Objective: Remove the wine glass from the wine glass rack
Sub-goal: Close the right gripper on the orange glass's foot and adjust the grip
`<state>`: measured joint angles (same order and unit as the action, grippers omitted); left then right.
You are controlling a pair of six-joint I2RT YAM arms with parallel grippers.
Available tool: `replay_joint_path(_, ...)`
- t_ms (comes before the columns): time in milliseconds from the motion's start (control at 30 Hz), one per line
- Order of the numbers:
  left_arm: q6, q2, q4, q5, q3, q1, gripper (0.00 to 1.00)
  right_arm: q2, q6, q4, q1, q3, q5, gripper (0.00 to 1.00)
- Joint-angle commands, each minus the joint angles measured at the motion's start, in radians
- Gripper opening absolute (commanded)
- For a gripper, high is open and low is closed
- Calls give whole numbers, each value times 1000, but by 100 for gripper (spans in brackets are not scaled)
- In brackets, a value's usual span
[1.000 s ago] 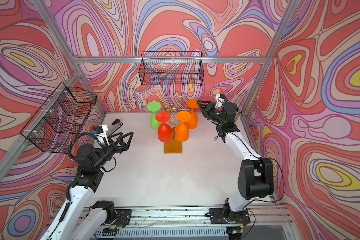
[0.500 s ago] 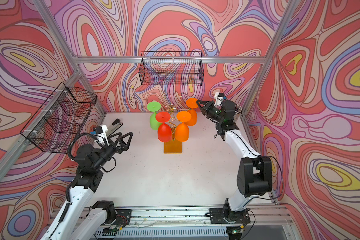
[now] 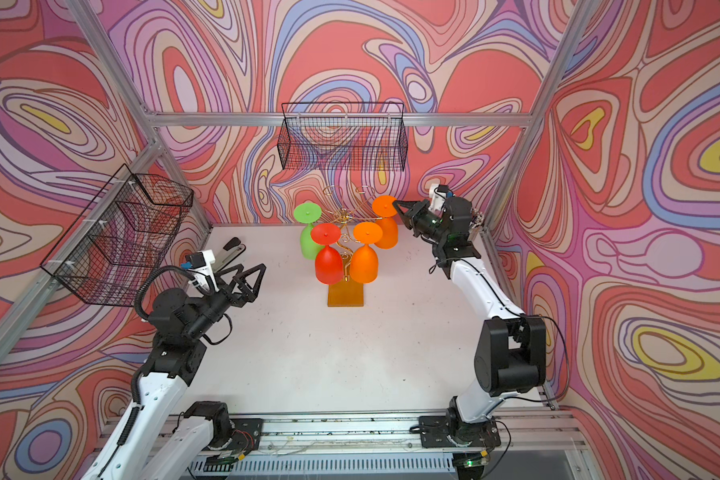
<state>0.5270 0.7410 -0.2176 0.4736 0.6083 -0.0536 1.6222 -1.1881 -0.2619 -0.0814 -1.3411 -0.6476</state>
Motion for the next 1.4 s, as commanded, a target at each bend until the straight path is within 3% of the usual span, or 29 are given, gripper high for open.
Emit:
replay_joint_path(0, -11, -5, 3, -1, 22, -5, 99, -30, -12, 61, -6, -26, 3, 0)
replay_joint_path(167, -18, -12, 19, -3, 28, -5, 99, -48, -63, 70, -6, -28, 3, 0)
replay_joint_path(933, -19, -26, 26, -8, 18, -5, 100, -145, -87, 98, -6, 35, -8, 0)
replay_joint_path(1367, -18, -22, 20, -9, 14, -5, 100, -99, -98, 76, -34, -3, -29, 0)
